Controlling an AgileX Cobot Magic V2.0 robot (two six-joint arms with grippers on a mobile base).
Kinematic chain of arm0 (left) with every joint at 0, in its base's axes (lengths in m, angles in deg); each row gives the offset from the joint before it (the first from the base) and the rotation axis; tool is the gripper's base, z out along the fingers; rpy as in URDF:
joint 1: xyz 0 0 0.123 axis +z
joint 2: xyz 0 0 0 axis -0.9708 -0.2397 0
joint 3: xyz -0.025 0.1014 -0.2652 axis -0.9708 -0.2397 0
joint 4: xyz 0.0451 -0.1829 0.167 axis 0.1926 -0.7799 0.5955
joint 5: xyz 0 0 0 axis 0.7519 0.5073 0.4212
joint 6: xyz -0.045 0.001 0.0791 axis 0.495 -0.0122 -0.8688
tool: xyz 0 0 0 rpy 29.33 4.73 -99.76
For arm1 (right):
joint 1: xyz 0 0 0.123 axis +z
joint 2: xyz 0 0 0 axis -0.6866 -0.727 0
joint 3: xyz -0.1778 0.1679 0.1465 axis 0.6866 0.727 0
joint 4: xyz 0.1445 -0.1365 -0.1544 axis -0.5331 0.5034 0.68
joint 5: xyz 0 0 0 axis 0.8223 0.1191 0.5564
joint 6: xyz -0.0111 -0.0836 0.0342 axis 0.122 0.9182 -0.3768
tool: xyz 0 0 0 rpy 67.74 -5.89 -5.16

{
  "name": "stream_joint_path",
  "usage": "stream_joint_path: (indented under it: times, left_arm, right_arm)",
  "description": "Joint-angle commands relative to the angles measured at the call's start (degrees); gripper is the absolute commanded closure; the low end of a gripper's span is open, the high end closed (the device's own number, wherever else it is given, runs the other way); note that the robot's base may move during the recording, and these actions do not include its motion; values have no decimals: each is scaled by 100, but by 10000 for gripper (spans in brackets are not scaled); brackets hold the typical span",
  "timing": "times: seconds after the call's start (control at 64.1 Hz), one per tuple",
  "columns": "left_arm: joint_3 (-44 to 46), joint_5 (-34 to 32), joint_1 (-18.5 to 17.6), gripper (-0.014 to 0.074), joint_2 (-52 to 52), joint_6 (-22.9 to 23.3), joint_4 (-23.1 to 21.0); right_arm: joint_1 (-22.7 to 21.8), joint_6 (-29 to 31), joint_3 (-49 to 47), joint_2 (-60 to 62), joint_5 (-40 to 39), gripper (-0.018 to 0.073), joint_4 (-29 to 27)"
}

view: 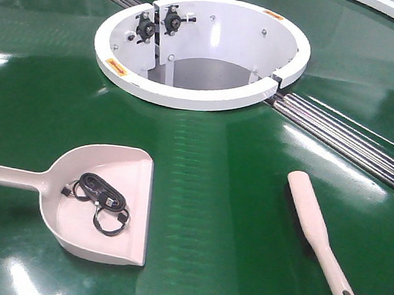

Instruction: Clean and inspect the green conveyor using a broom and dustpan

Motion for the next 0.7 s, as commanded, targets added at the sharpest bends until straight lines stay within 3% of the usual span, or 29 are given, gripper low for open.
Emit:
stream_joint_path:
  times: [0.0,0.686]
  left_arm:
    - [-55,-389,-28,603,78,31,-44]
    - [-55,-389,-28,603,78,31,-44]
  right_arm:
    - [2,-59,24,142,-248,568,73]
    - [10,-87,24,150,-222,568,17]
